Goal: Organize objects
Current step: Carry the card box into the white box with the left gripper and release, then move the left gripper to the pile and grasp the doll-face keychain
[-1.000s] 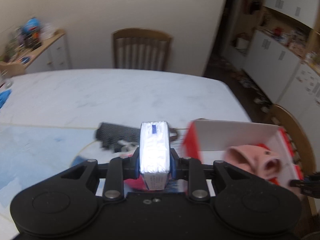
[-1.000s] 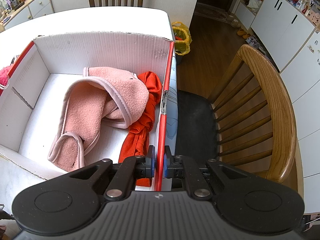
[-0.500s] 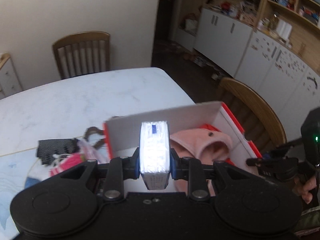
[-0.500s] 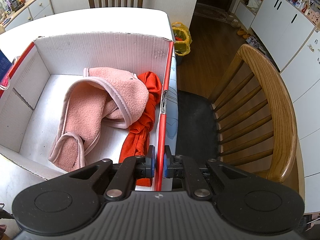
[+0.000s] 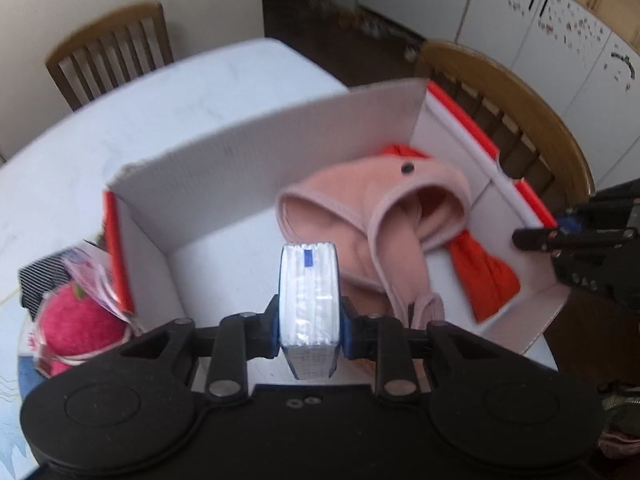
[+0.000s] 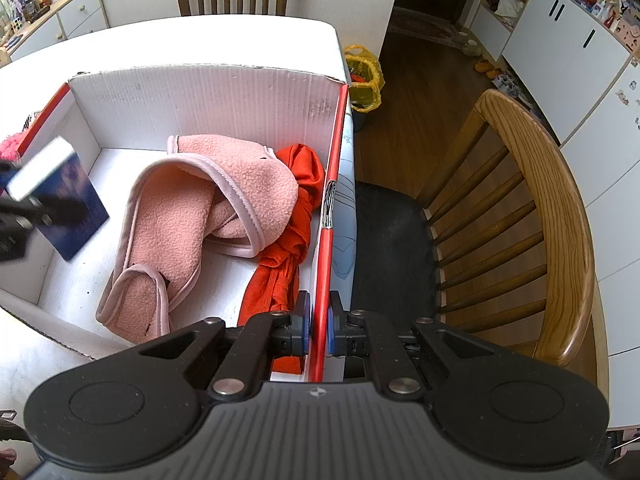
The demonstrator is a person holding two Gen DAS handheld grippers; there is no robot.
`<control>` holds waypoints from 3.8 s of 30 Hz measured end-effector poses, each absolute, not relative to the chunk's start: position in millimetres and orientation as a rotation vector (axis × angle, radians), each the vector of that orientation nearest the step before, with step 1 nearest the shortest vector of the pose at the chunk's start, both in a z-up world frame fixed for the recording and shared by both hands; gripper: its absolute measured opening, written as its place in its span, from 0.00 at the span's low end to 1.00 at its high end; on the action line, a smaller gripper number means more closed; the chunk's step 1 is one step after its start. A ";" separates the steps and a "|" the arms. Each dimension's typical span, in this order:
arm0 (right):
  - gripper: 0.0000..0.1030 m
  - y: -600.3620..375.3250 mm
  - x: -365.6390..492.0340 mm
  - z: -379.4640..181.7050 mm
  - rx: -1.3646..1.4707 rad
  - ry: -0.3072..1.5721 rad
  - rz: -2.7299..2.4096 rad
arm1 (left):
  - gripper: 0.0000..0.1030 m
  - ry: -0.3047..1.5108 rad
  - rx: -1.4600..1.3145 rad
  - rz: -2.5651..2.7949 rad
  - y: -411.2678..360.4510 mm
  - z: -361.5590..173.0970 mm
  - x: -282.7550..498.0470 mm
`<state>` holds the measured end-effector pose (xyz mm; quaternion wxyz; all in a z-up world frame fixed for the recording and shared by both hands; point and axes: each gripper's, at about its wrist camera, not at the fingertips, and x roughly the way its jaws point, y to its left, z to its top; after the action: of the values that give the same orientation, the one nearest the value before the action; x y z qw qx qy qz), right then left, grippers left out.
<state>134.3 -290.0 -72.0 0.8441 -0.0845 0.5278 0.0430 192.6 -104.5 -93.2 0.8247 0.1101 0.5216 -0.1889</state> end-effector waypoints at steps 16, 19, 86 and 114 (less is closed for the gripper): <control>0.07 -293.3 133.1 -72.1 -0.171 1.111 0.104 | 0.30 1.221 0.316 -0.366 -112.8 -125.8 234.3; 0.07 -294.3 132.8 -72.3 -0.169 1.110 0.105 | 0.31 1.220 0.322 -0.350 -113.2 -128.6 239.4; 0.07 -296.9 130.2 -74.7 -0.168 1.112 0.099 | 0.99 0.998 -0.051 -0.055 75.3 -105.3 152.6; 0.07 -303.1 124.4 -72.9 -0.165 1.117 0.073 | 0.51 1.045 -0.109 -0.044 68.6 -157.2 148.2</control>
<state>124.4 -303.1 -72.9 0.8441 -0.0784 0.5294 0.0347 148.2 68.6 -157.2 0.8650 -0.0519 0.4986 -0.0210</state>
